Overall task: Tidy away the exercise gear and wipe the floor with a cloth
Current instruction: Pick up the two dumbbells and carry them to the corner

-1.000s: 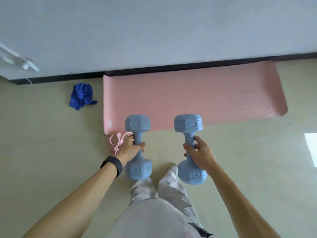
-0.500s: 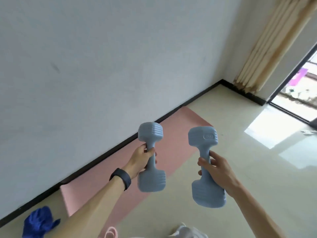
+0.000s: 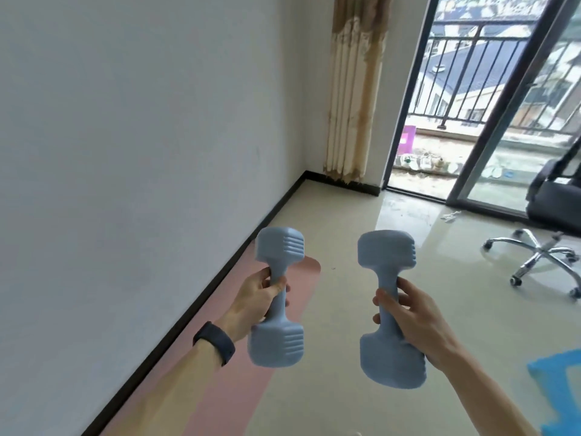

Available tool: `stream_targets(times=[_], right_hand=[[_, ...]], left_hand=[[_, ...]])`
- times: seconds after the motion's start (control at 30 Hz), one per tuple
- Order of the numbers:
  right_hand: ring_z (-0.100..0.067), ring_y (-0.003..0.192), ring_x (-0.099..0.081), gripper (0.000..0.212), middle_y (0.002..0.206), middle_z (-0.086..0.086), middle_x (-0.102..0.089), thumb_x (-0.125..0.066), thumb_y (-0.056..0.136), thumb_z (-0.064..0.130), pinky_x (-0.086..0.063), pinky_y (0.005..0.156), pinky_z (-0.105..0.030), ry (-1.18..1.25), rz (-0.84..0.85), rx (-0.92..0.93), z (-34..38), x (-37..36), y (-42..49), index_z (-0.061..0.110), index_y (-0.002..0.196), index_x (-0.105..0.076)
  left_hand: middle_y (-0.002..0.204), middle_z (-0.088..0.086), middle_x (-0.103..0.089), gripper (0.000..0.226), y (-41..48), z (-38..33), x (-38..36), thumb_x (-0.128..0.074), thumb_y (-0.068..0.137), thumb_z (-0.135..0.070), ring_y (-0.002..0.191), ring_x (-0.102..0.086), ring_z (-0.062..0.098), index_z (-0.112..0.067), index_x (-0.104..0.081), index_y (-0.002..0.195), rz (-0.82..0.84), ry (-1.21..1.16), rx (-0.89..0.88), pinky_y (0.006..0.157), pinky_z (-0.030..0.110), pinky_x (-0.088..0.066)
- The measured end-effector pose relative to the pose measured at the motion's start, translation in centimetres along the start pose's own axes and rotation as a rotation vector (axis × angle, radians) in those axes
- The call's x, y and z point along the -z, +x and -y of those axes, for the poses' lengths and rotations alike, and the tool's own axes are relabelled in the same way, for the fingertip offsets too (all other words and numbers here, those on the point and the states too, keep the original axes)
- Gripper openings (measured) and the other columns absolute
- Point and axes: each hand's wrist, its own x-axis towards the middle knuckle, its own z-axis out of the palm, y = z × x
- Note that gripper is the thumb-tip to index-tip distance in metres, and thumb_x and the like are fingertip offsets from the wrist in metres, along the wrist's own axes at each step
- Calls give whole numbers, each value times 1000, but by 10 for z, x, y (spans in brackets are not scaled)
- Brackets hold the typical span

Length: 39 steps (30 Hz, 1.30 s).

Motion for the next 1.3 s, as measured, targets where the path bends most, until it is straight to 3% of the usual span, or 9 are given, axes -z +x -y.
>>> stream_targets(times=[0.3,0.47,0.6,0.67,0.87,1.03,1.3], right_hand=[[-21,73,-74,7,89,-5,-74,-61,98,24,-60,77,-51,-11,-115,8,10,115,152,18,98,-64],[-21,74,-74,6,90,0,-75,-61,98,26,-61,77,-49,25,-164,-17,14,156,241,22,100,-63],[-23,74,-74,6,92,-1,-75,-62,98,26,-61,74,-46,47,-178,-20,20,182,326,22,103,-63],[-22,74,-74,6,93,-2,-75,-62,98,26,-61,73,-46,45,-186,-35,23,191,374,24,104,-63],[-23,75,-75,21,97,-4,-73,-64,96,27,-61,71,-45,68,-209,-95,38,221,508,29,115,-57],[-27,75,-74,18,93,-7,-74,-64,96,24,-61,74,-50,98,-200,-169,42,244,609,31,110,-57],[-27,72,-74,19,88,-7,-74,-66,93,24,-61,76,-51,94,-117,-273,16,281,799,26,108,-56]], left_hand=[[90,11,-67,12,154,-86,-93,-58,101,-19,77,-67,26,-7,-59,103,57,-28,-18,77,45,-56],[92,12,-66,19,248,-121,-131,-54,102,-16,71,-66,24,2,-59,108,52,-22,-1,61,35,-56],[96,12,-66,23,339,-144,-156,-54,102,-18,77,-65,25,2,-60,111,91,-15,4,73,41,-57],[96,11,-67,22,391,-156,-167,-54,102,-20,77,-66,23,-1,-61,111,118,-6,16,72,40,-56],[92,8,-68,18,540,-197,-202,-57,100,-19,72,-67,22,-3,-62,107,140,40,50,68,37,-57],[90,8,-68,19,642,-230,-230,-58,100,-18,70,-67,21,-1,-62,107,186,73,86,67,37,-56],[98,17,-73,24,817,-246,-290,-67,94,-15,71,-70,27,-14,-51,113,121,88,183,66,39,-59]])
